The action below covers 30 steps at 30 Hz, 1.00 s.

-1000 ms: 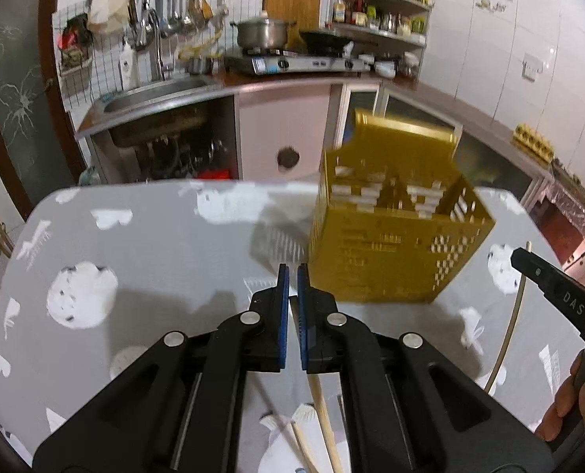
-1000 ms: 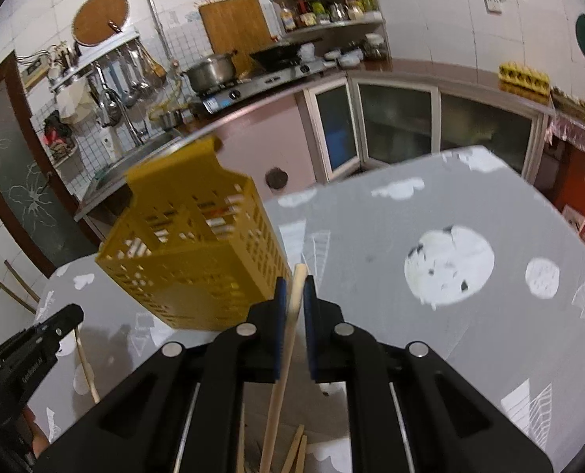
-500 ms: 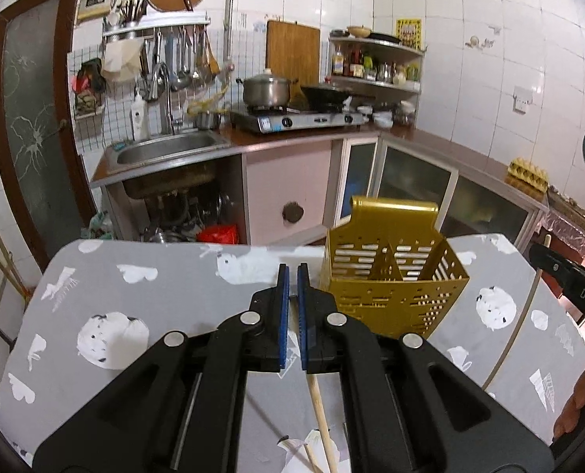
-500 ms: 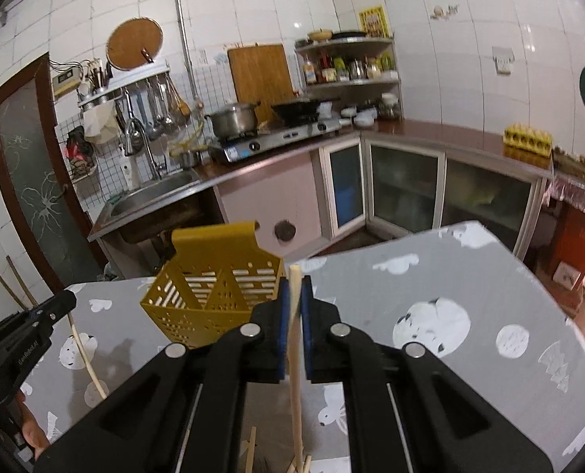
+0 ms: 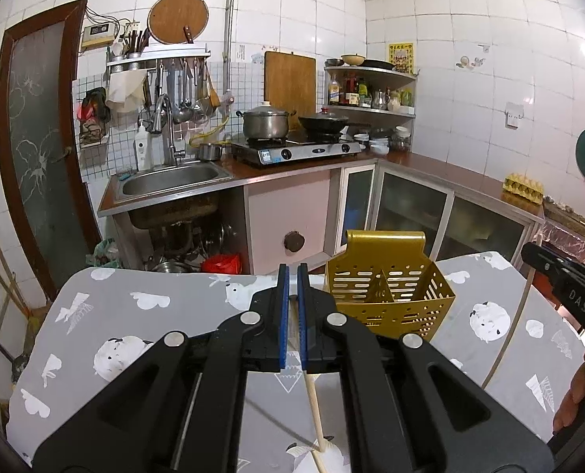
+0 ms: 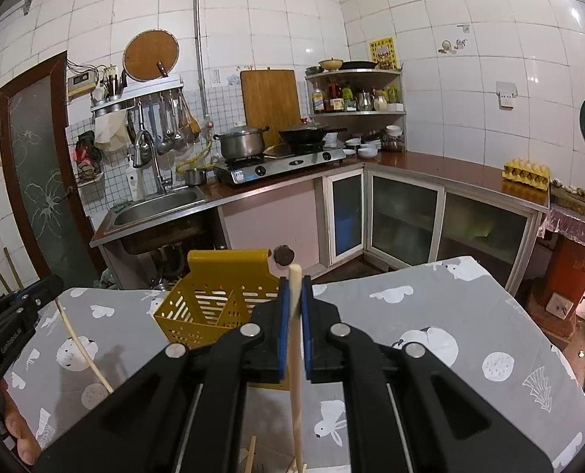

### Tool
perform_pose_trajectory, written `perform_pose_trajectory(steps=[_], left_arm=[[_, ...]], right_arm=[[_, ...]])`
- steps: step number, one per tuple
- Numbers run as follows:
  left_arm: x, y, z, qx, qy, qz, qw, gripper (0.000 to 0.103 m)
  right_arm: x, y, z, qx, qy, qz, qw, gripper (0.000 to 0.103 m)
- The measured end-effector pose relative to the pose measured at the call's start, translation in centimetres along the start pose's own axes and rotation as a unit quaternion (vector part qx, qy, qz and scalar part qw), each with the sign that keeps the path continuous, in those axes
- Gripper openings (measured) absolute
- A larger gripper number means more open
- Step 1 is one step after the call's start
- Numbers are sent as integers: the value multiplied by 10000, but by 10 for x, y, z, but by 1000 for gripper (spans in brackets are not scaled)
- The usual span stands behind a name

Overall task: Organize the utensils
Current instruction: 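Lift the chopstick with the right gripper and carry it over the yellow caddy, then lower the chopstick into the yellow caddy and open the right gripper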

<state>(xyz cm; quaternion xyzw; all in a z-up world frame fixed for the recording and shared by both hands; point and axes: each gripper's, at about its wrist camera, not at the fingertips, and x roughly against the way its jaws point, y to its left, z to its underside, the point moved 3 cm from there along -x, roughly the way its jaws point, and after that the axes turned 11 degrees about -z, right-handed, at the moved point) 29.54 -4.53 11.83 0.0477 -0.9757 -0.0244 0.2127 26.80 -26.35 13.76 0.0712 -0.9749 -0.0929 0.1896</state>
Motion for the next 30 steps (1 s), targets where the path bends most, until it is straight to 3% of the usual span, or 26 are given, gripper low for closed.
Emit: perform_pose_trajectory(steps=[15,30], left_arm=[[11,3,-8,29,-134,104,9999,2],[26,9,-36,118,-277,342,9990,2]], right_arm=[[1,7,-10,30,-72,-29,10000,6],[3,18,-31,27,-222,-134,9997,6]])
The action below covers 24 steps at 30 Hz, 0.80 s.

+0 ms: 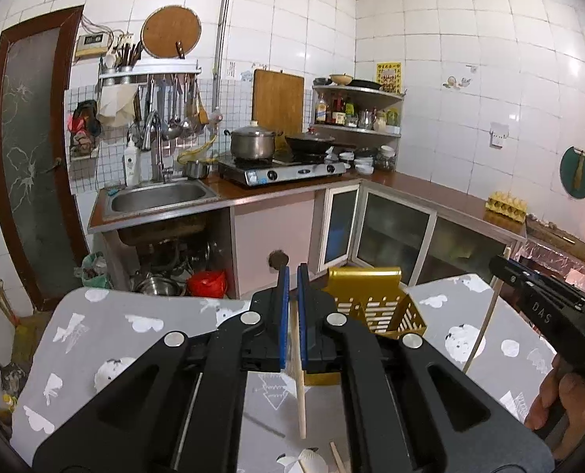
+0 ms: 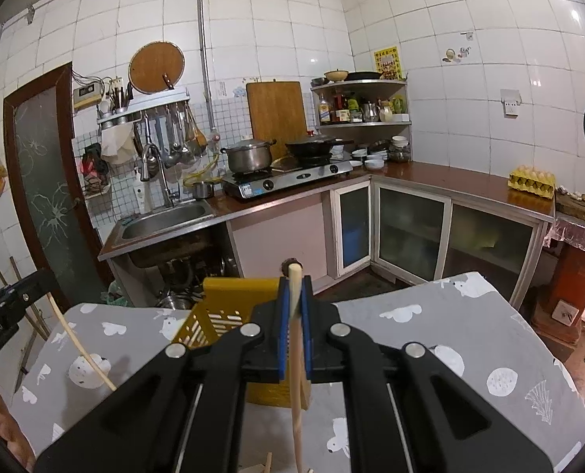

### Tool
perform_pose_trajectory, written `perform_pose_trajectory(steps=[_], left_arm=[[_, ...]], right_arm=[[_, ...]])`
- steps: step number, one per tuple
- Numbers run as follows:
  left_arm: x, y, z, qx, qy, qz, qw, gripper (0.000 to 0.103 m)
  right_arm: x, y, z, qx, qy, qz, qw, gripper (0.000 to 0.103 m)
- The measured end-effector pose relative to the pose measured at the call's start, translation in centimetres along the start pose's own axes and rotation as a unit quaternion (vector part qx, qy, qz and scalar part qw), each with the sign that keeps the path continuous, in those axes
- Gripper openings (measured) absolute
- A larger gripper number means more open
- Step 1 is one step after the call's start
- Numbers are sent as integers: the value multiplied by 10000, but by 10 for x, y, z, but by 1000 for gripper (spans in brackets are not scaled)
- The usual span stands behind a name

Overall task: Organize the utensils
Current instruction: 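Lower the chopstick into the yellow caddy and open the right gripper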

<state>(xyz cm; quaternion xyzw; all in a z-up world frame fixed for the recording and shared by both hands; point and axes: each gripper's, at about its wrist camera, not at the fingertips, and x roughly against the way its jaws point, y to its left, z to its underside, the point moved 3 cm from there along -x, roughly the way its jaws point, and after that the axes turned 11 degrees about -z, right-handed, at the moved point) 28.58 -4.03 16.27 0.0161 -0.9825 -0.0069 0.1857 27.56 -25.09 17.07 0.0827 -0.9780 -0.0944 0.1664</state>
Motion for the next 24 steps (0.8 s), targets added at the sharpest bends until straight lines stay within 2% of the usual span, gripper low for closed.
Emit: perform_pose_trajectory(steps=[14,24], left_arm=[[6,-19,-66,200,-431,334,9983,2],[-23,-39,-113,211,-759,369,9962,2]], right_arm=[[-14,6,-64,-50,-387,-119,9992,6],[-45,0,-96,-133,-521,-93,9985,6]])
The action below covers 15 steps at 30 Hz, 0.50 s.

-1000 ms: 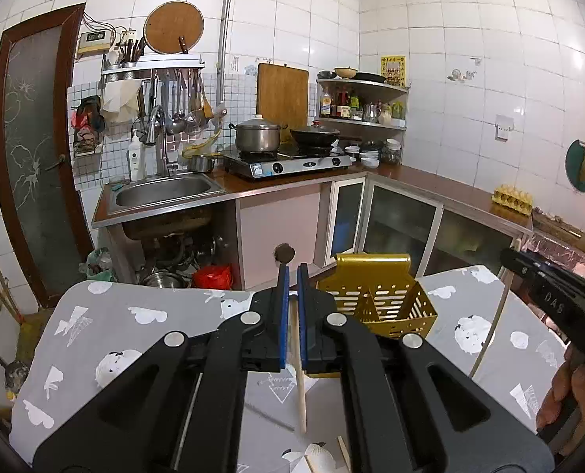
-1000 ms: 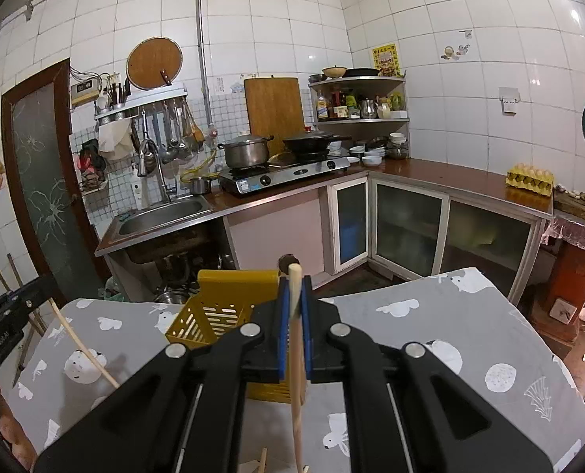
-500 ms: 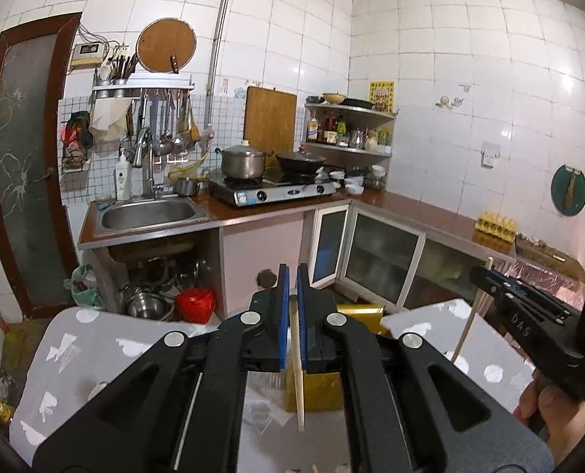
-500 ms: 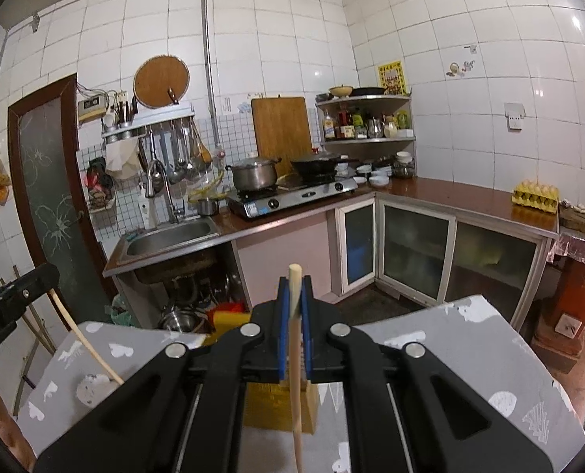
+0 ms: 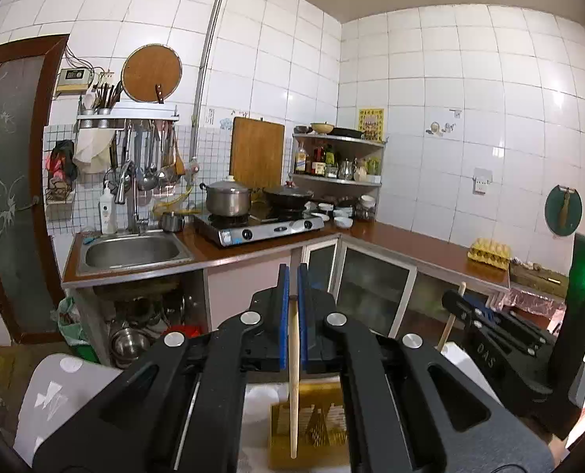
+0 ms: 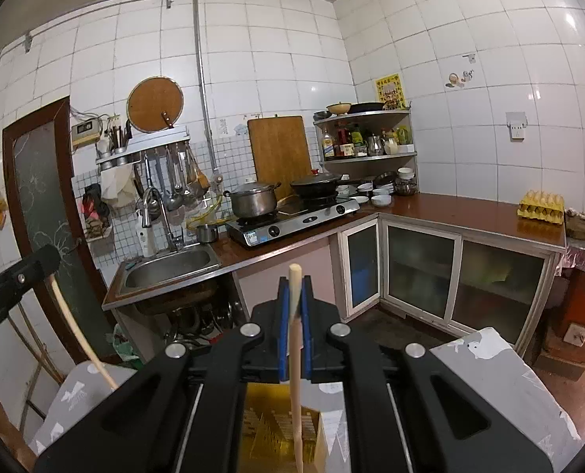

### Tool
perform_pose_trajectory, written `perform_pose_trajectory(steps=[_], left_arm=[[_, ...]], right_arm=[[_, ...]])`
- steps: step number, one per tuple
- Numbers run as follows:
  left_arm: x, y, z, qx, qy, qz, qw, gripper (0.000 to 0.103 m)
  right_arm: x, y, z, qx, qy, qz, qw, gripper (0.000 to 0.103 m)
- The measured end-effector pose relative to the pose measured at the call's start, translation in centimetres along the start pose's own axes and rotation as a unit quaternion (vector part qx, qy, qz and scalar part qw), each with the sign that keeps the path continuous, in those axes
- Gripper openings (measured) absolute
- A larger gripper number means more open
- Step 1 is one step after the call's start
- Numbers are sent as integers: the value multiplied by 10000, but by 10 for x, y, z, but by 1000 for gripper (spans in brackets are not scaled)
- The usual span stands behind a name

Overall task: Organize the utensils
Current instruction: 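Lower the chopstick into the yellow caddy and open the right gripper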

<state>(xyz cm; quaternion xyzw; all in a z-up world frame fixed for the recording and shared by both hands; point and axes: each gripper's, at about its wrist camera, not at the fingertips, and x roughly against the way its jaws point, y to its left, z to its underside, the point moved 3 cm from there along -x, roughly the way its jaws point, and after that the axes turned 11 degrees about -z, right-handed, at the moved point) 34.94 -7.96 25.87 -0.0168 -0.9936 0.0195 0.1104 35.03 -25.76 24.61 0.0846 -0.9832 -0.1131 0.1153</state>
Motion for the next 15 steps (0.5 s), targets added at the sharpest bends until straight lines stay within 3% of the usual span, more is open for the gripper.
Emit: perform_pose_trajectory(steps=[7,15], left_arm=[[-49,-10,10,-24,109,-17,9999,2],[-101,-7,78,-138,657,-129,9977,3]], right_arm=[[-33,-13,9,-145,26,-14,9999,6],[-71,-28,55,24,253,78,9996,6]])
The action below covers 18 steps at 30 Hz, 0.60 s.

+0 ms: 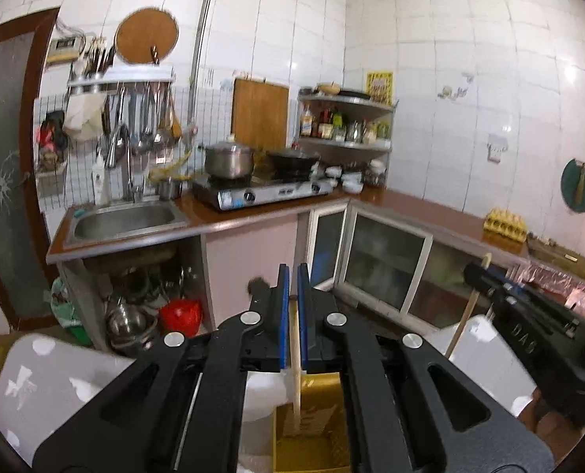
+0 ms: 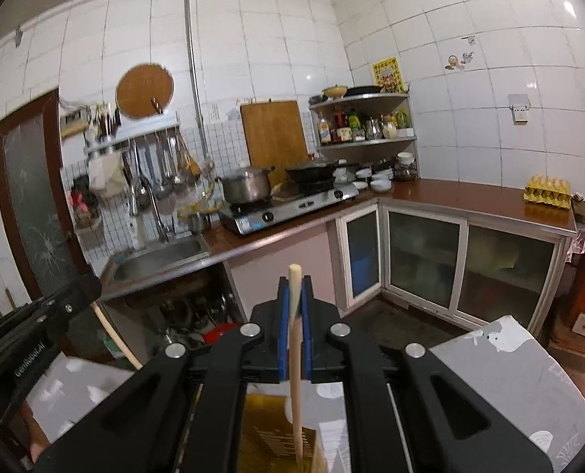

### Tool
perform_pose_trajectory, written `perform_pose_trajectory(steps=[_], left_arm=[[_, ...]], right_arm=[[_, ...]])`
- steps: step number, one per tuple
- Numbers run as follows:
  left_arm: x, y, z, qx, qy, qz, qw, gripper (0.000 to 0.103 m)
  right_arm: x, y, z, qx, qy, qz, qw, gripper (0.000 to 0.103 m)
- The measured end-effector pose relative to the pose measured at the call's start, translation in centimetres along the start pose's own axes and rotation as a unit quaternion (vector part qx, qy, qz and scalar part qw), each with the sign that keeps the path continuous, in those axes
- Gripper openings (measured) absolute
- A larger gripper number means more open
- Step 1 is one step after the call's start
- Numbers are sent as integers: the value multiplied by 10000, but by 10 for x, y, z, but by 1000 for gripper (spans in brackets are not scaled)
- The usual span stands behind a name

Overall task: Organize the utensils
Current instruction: 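Lower the chopstick into the yellow caddy and open the right gripper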

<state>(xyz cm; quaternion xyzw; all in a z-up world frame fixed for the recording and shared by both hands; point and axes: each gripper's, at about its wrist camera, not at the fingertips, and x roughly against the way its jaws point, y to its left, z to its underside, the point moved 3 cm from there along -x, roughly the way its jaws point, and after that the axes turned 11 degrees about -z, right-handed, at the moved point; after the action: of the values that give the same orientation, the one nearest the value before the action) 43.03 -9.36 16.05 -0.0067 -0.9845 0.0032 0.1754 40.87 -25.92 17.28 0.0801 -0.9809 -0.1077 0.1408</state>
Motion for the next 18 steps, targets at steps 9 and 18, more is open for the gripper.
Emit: perform_pose_trajectory(steps=[9,18], left_arm=[[9,27,29,86,256,-289,9992,55],[107,59,33,77,-507,-952,9941,98]], right_arm=[[0,0,26,252,628,137,9976,8],[80,-13,46,281,740,493,9956,63]])
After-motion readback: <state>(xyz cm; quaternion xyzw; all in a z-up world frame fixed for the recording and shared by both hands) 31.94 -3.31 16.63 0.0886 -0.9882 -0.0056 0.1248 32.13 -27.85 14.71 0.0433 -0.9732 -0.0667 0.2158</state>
